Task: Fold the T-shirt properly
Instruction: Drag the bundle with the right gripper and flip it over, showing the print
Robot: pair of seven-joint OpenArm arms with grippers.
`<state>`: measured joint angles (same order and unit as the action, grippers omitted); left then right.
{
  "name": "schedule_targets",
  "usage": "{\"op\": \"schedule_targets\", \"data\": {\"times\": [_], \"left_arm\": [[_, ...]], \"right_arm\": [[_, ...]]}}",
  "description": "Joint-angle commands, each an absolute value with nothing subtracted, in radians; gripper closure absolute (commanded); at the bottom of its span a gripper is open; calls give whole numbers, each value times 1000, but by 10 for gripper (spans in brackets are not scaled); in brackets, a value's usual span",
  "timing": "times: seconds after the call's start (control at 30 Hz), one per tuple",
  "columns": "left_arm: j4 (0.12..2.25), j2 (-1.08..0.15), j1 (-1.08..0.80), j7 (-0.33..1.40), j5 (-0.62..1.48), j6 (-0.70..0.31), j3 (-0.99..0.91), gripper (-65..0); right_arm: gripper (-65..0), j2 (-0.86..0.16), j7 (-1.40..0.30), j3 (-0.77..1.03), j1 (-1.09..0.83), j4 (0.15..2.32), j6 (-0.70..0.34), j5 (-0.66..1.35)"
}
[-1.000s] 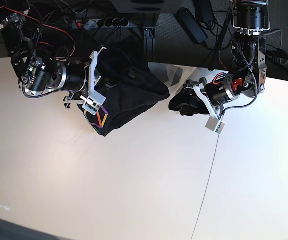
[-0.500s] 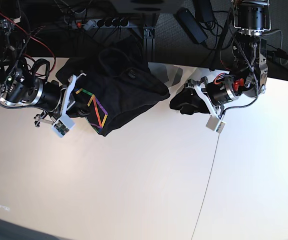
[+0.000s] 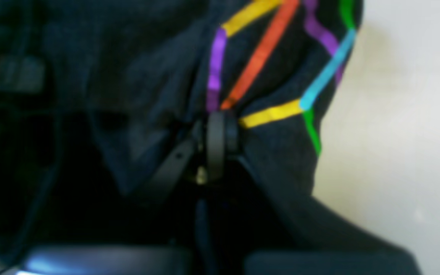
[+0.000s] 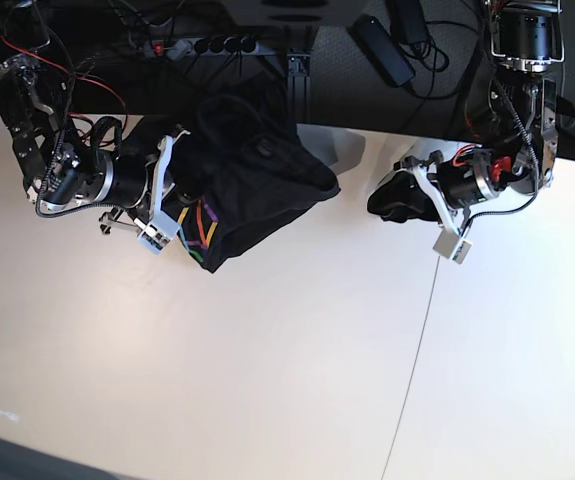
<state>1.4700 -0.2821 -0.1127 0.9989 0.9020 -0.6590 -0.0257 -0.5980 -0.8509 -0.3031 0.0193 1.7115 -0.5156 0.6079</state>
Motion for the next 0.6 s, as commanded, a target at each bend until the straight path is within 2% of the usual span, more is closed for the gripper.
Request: {"op": "schedule_targets", "data": {"times": [0.0, 0.4, 0.57], "left_arm": [[1481, -289, -105, 1007, 903, -667, -28, -208], [1481, -302, -104, 995, 902, -674, -28, -208], [1481, -302, -97, 995, 902, -678, -28, -208]], "right_arm": [[0, -606, -830, -306, 60, 1695, -588, 594], [0, -495, -804, -310, 395, 1337, -587, 558], [0, -493, -830, -307, 445, 1370, -587, 636]]}}
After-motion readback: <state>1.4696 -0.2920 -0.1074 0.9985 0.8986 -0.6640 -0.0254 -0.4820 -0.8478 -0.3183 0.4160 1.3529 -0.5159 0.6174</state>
